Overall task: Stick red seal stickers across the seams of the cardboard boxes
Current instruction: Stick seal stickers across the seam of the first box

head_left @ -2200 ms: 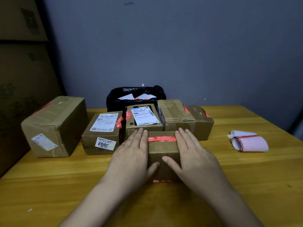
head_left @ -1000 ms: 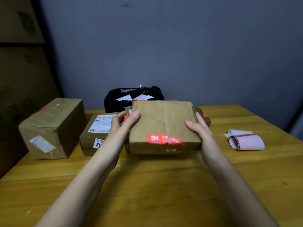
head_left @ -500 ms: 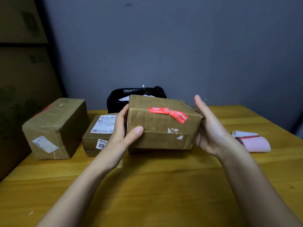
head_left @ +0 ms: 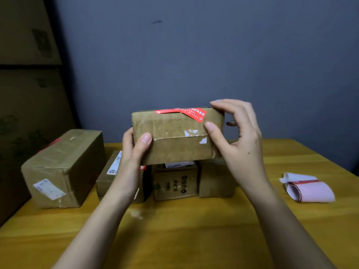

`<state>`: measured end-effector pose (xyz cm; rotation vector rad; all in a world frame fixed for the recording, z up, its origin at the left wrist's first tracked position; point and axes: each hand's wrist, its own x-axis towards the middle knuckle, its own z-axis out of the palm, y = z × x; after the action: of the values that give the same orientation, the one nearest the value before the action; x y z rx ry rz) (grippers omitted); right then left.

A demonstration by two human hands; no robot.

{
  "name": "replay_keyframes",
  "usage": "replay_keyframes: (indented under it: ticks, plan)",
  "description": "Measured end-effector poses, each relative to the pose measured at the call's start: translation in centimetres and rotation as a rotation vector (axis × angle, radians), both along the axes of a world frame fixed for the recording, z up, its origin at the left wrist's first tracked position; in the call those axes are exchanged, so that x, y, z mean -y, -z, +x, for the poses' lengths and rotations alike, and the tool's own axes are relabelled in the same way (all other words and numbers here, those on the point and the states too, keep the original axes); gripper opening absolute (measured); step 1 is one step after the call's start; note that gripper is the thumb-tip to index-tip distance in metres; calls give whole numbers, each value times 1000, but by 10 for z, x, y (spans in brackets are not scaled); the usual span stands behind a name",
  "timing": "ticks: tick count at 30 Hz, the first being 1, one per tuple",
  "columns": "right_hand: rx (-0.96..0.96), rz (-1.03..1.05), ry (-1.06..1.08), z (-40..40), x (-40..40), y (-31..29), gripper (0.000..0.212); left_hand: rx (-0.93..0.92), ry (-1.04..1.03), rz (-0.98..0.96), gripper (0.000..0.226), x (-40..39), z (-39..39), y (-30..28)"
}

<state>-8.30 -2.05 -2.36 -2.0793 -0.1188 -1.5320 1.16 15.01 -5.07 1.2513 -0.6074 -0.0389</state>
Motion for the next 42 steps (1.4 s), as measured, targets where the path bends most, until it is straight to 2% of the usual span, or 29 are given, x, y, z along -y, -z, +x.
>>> replay_keyframes:
  ticks: [6,13,20,24,29,36,42]
  plan:
    - [30,-196,124,23,10,-10,30,78,-68,19,90,13,18,-8]
    - [-24,-14,14,32,17,-7,25,103,-77,21,93,21,28,-9]
    - [-30,84,-56,31,15,-7,16,88,-77,31,83,23,28,-8]
    - [-39,57,-4,31,18,-5,14,71,-72,53,84,24,27,-9]
    - [34,-8,107,32,14,-3,13,35,-62,62,75,23,26,-10]
    - [-7,-83,190,32,18,-1,34,91,-103,74,78,23,26,-11]
    - [26,-95,199,34,18,1,30,108,-109,100,98,21,26,-12]
